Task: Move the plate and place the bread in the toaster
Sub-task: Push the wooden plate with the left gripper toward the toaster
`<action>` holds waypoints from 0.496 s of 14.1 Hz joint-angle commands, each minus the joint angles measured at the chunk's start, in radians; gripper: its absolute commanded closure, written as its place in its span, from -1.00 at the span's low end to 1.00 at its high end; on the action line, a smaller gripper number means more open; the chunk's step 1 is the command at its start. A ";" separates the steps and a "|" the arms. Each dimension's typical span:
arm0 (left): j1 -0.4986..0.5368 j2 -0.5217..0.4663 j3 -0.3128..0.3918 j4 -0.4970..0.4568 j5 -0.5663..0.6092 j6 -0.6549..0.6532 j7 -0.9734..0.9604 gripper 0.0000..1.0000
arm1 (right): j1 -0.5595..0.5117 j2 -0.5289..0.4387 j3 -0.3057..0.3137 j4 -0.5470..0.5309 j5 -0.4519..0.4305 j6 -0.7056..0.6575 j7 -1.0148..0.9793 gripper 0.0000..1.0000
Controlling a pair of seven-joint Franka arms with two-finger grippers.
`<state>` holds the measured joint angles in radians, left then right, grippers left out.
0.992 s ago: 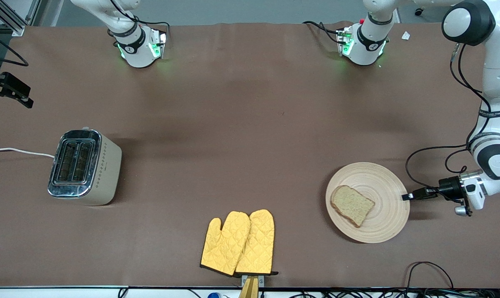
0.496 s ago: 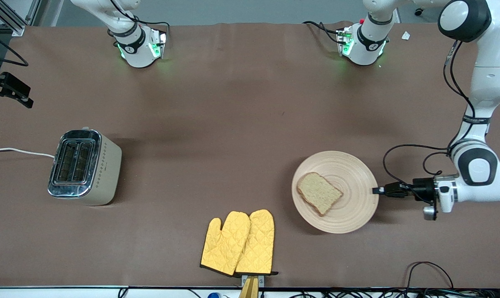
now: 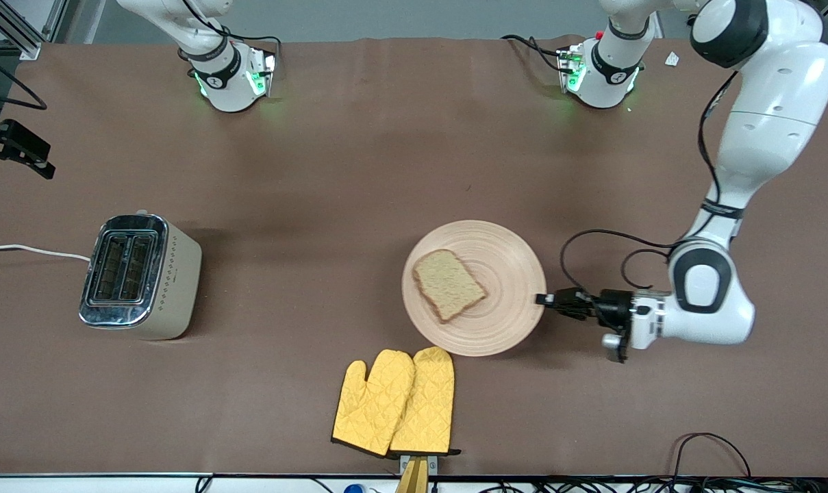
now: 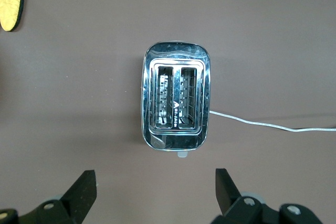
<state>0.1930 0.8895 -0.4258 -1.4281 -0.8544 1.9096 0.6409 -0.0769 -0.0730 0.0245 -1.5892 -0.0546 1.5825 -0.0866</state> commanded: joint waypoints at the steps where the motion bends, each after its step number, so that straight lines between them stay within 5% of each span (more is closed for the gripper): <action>1: -0.102 -0.001 -0.008 -0.020 -0.109 0.118 0.002 1.00 | 0.000 -0.007 -0.001 -0.006 -0.002 -0.004 -0.005 -1.00; 7: -0.276 0.020 -0.007 -0.043 -0.239 0.288 0.000 1.00 | -0.001 -0.007 -0.001 -0.006 -0.002 -0.004 -0.007 -1.00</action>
<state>-0.0810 0.9150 -0.4259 -1.4578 -1.0543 2.1854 0.6404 -0.0769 -0.0730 0.0242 -1.5893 -0.0546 1.5823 -0.0867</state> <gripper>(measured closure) 0.894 0.000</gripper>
